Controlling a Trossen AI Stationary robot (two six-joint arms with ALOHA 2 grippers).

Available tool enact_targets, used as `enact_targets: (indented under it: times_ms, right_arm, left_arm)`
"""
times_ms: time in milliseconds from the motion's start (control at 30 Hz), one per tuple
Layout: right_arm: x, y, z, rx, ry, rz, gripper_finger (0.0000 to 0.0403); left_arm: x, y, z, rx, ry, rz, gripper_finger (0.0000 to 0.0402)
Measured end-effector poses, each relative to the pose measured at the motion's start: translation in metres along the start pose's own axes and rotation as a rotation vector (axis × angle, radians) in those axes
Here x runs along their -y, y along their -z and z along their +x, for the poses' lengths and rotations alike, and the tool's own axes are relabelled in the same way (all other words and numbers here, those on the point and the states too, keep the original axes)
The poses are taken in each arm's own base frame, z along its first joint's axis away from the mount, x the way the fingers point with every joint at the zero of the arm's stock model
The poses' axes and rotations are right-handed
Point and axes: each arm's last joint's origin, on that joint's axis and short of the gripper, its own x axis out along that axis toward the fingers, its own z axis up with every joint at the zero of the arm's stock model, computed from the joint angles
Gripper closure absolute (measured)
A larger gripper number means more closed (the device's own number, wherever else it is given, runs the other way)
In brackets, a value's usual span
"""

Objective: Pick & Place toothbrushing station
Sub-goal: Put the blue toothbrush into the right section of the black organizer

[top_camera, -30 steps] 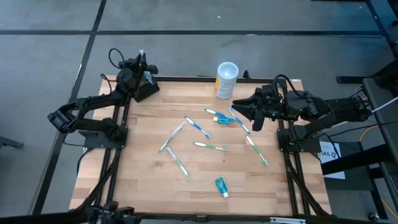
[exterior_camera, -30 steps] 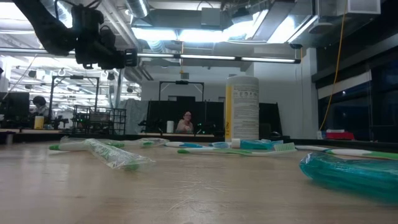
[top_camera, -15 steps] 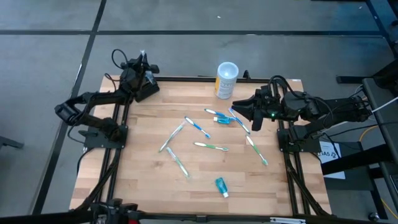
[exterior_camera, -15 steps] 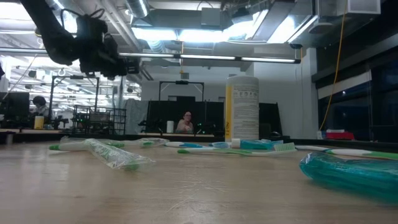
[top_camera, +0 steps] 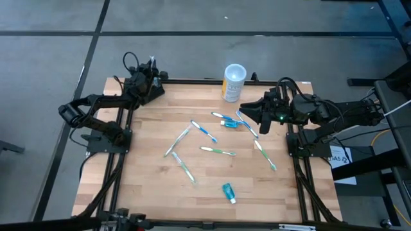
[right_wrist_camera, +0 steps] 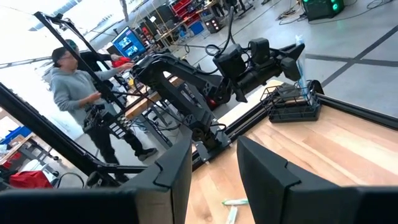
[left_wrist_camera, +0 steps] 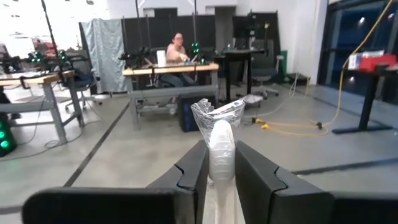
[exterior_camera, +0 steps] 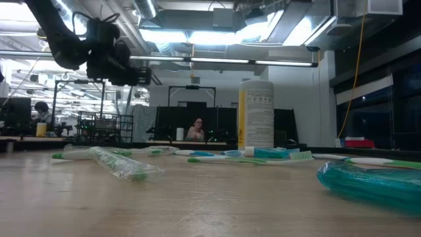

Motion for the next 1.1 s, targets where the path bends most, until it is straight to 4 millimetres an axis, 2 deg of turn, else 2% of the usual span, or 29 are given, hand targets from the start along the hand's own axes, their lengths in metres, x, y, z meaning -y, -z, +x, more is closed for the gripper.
enact_targets:
  times_ms: [167, 467, 800, 867, 1000, 1100]
  right_arm:
    - [0.000, 0.000, 0.000, 0.001, 0.001, 0.004, 0.0273]
    - [0.000, 0.000, 0.000, 0.000, 0.000, 0.006, 0.0273]
    - [0.000, 0.000, 0.000, -0.004, -0.001, -0.010, 0.0273]
    - [0.000, 0.000, 0.000, -0.008, -0.007, -0.016, 0.0273]
    - [0.000, 0.000, 0.000, -0.007, -0.008, -0.031, 0.0273]
    - [0.000, 0.000, 0.000, -0.004, -0.011, -0.050, 0.0273]
  left_arm:
    - [0.009, 0.002, -0.007, -0.025, 0.005, 0.026, 0.0337]
    - [0.027, 0.002, -0.026, -0.050, -0.033, 0.072, 0.0311]
    - [0.032, -0.032, -0.062, 0.022, -0.054, 0.004, 0.0285]
    - [0.031, -0.044, -0.074, 0.052, -0.009, -0.042, 0.0280]
    - [0.026, -0.066, -0.102, 0.089, 0.188, -0.113, 0.0277]
    - [0.016, -0.075, -0.119, 0.075, 0.245, -0.144, 0.0280]
